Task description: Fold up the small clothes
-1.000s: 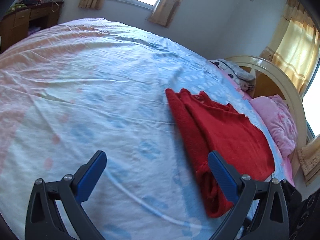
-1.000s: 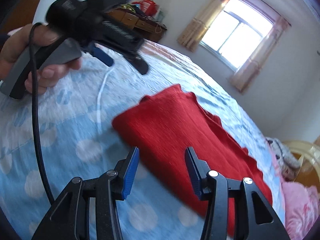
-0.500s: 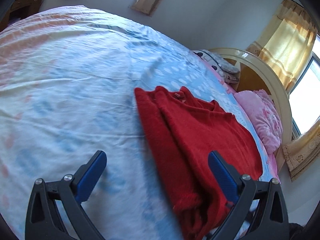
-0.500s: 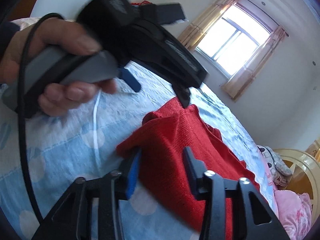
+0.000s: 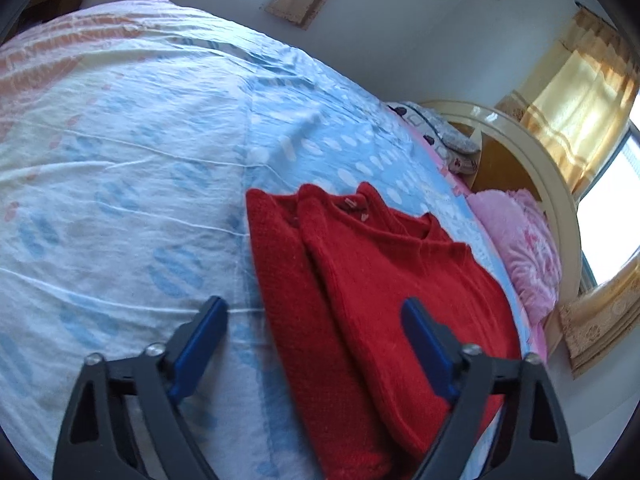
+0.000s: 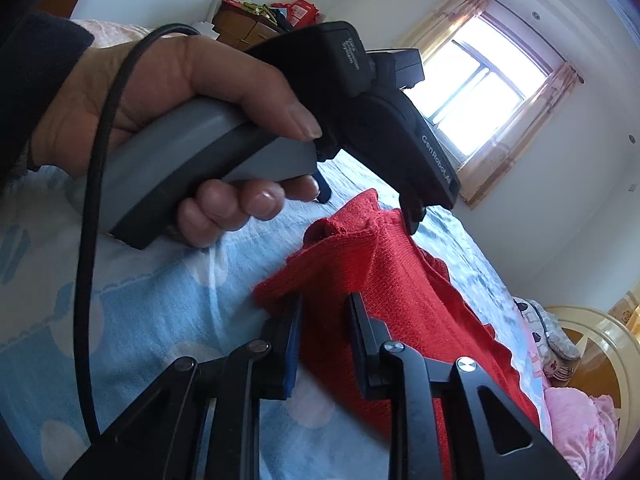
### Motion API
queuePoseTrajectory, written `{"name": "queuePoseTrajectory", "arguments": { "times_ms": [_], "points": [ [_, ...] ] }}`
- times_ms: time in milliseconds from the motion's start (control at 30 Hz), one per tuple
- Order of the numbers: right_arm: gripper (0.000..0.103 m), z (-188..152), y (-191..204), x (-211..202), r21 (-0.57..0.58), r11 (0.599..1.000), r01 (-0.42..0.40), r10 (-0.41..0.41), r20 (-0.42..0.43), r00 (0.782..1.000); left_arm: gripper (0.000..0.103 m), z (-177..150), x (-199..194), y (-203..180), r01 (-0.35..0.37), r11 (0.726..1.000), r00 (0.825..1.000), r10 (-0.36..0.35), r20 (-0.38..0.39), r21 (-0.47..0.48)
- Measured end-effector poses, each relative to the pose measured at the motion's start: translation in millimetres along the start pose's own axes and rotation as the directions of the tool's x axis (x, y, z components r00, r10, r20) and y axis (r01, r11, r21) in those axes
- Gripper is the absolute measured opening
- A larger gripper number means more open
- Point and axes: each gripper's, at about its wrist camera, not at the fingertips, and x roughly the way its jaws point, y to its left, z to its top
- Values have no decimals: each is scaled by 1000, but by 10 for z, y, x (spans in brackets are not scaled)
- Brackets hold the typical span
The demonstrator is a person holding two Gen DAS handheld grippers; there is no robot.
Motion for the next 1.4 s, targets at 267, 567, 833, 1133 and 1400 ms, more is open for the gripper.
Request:
{"name": "queuePoseTrajectory", "arguments": {
  "times_ms": [267,567,833,1133,1400],
  "points": [
    [7,86,-12,-66,4,999,-44,44,-22,999,15,47,33,5,25,999,999,-26,-29,-45],
    [6,17,-484,-218,198,974,-109,113,-5,994,14,59,58,-71,2,996,999,-5,-34,-87],
    [6,-120,-804,-329,292,952,-95,92,23,995,13,168,-7,-300,64,991,998,-64,1,-114],
    [6,-319,-1258,-518,373,928,-25,3,60,998,13,339,87,-835,111,992,993,-109,36,-58],
    [5,-563,-1555,-541,437,899,8,-27,37,999,13,368,279,-1143,132,991,991,-132,19,-21]
  ]
}}
